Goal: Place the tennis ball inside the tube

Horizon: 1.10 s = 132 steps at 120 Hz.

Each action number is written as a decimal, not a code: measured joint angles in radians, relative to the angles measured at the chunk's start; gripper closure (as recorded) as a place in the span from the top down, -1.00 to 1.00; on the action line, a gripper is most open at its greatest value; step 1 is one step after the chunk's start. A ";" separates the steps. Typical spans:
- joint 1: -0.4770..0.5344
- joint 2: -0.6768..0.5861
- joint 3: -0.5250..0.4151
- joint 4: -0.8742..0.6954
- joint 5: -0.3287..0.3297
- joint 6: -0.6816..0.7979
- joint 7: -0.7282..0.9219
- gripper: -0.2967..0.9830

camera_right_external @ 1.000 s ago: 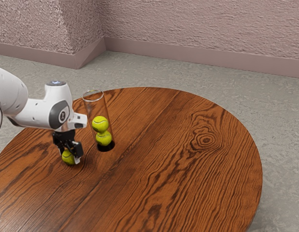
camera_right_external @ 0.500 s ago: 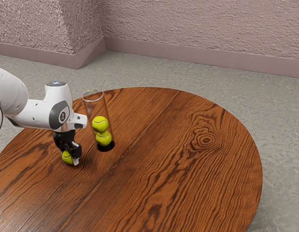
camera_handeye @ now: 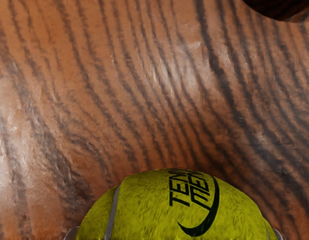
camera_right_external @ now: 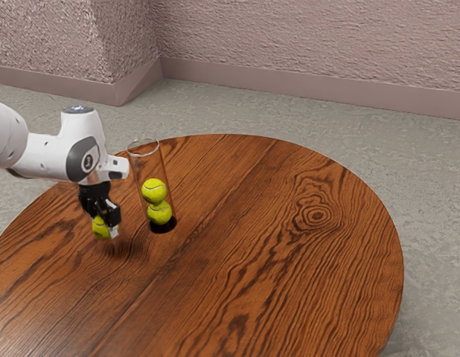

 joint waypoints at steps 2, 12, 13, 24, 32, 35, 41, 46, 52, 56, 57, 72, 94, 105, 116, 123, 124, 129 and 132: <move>0.003 -0.004 0.000 0.012 0.003 -0.009 -0.005 -0.30; 0.013 -0.011 0.000 0.082 0.086 -0.091 -0.019 -0.32; 0.013 -0.013 0.001 0.094 0.082 -0.096 -0.018 -0.33; -0.010 -0.021 -0.001 0.198 0.031 -0.158 -0.021 -0.26; -0.013 -0.022 -0.002 0.264 0.016 -0.211 -0.023 -0.20; -0.014 -0.024 -0.002 0.286 0.011 -0.231 -0.023 -0.18; -0.014 -0.028 -0.002 0.325 0.005 -0.270 -0.022 -0.15; -0.014 -0.032 -0.002 0.360 0.001 -0.303 -0.022 -0.14; -0.014 -0.037 -0.002 0.400 -0.001 -0.341 -0.021 -0.15; -0.014 -0.038 -0.003 0.426 0.001 -0.366 -0.021 -0.16; -0.014 -0.038 -0.003 0.433 0.002 -0.372 -0.021 -0.17; -0.012 -0.018 -0.017 0.545 0.005 -0.462 -0.023 -0.13; -0.013 0.073 -0.067 0.732 0.002 -0.568 -0.030 -0.11; -0.013 0.107 -0.078 0.777 -0.001 -0.598 -0.033 -0.10; -0.013 0.130 -0.090 0.798 -0.004 -0.616 -0.036 -0.10; -0.013 0.136 -0.098 0.801 -0.005 -0.622 -0.038 -0.10; -0.013 0.136 -0.099 0.801 -0.005 -0.623 -0.039 -0.10; -0.013 0.138 -0.102 0.803 -0.006 -0.626 -0.040 -0.10; -0.013 0.139 -0.102 0.805 -0.006 -0.628 -0.041 -0.10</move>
